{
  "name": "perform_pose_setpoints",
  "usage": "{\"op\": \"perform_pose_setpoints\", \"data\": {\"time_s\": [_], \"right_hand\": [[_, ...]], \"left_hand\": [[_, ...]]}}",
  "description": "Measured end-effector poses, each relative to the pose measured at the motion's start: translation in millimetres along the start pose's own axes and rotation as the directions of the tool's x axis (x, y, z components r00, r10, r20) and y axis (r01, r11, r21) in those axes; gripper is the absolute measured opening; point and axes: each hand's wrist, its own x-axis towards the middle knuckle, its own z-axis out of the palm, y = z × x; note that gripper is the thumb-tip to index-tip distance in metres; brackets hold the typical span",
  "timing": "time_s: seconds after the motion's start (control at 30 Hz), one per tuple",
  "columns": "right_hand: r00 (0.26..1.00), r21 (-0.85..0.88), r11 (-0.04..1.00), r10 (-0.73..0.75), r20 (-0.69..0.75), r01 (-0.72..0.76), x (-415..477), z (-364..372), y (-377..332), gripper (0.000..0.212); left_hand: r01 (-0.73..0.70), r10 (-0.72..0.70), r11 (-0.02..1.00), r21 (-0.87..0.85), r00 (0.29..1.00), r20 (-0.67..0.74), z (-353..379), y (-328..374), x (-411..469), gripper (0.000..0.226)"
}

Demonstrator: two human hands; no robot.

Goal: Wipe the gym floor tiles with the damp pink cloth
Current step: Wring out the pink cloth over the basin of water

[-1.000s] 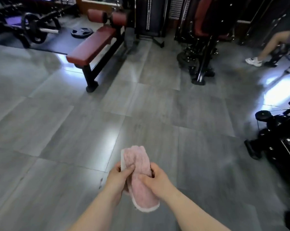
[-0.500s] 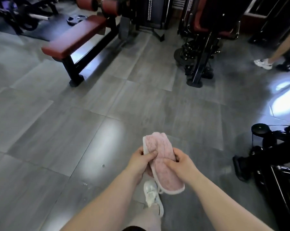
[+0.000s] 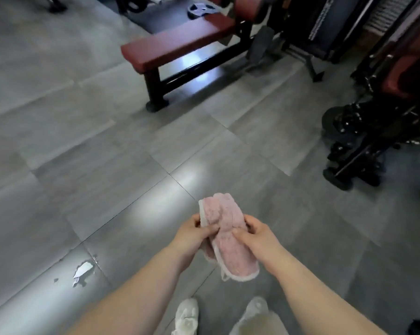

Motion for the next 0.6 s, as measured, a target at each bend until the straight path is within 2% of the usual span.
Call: {"op": "perform_pose_setpoints", "data": {"time_s": [0.03, 0.17, 0.3, 0.37, 0.43, 0.53, 0.6], "right_hand": [[0.998, -0.049, 0.998, -0.025, 0.055, 0.028, 18, -8, -11, 0.026], [0.953, -0.143, 0.983, -0.066, 0.295, 0.112, 89, -30, -52, 0.021], [0.838, -0.238, 0.932, -0.111, 0.534, 0.275, 150, -50, -68, 0.021], [0.792, -0.297, 0.884, -0.121, 0.599, 0.361, 172, -71, -69, 0.022], [0.778, -0.350, 0.842, -0.123, 0.616, 0.410, 189, -100, -67, 0.021], [0.786, -0.424, 0.810, -0.071, 0.615, 0.405, 212, -139, -50, 0.023], [0.805, -0.504, 0.769, -0.022, 0.593, 0.392, 236, -154, -25, 0.027]], "left_hand": [[-0.026, 0.024, 0.999, -0.038, 0.998, -0.063, 4, 8, 8, 0.036], [-0.178, 0.123, 0.969, -0.174, 0.949, -0.290, 21, 36, 40, 0.019], [-0.331, 0.159, 0.912, -0.244, 0.831, -0.532, 49, 35, 73, 0.030], [-0.390, 0.082, 0.863, -0.321, 0.735, -0.673, 74, 15, 82, 0.026], [-0.381, -0.085, 0.832, -0.404, 0.632, -0.770, 107, -17, 86, 0.021], [-0.230, -0.334, 0.840, -0.491, 0.493, -0.803, 156, -85, 87, 0.027], [-0.119, -0.421, 0.851, -0.512, 0.429, -0.799, 181, -129, 89, 0.026]]}}
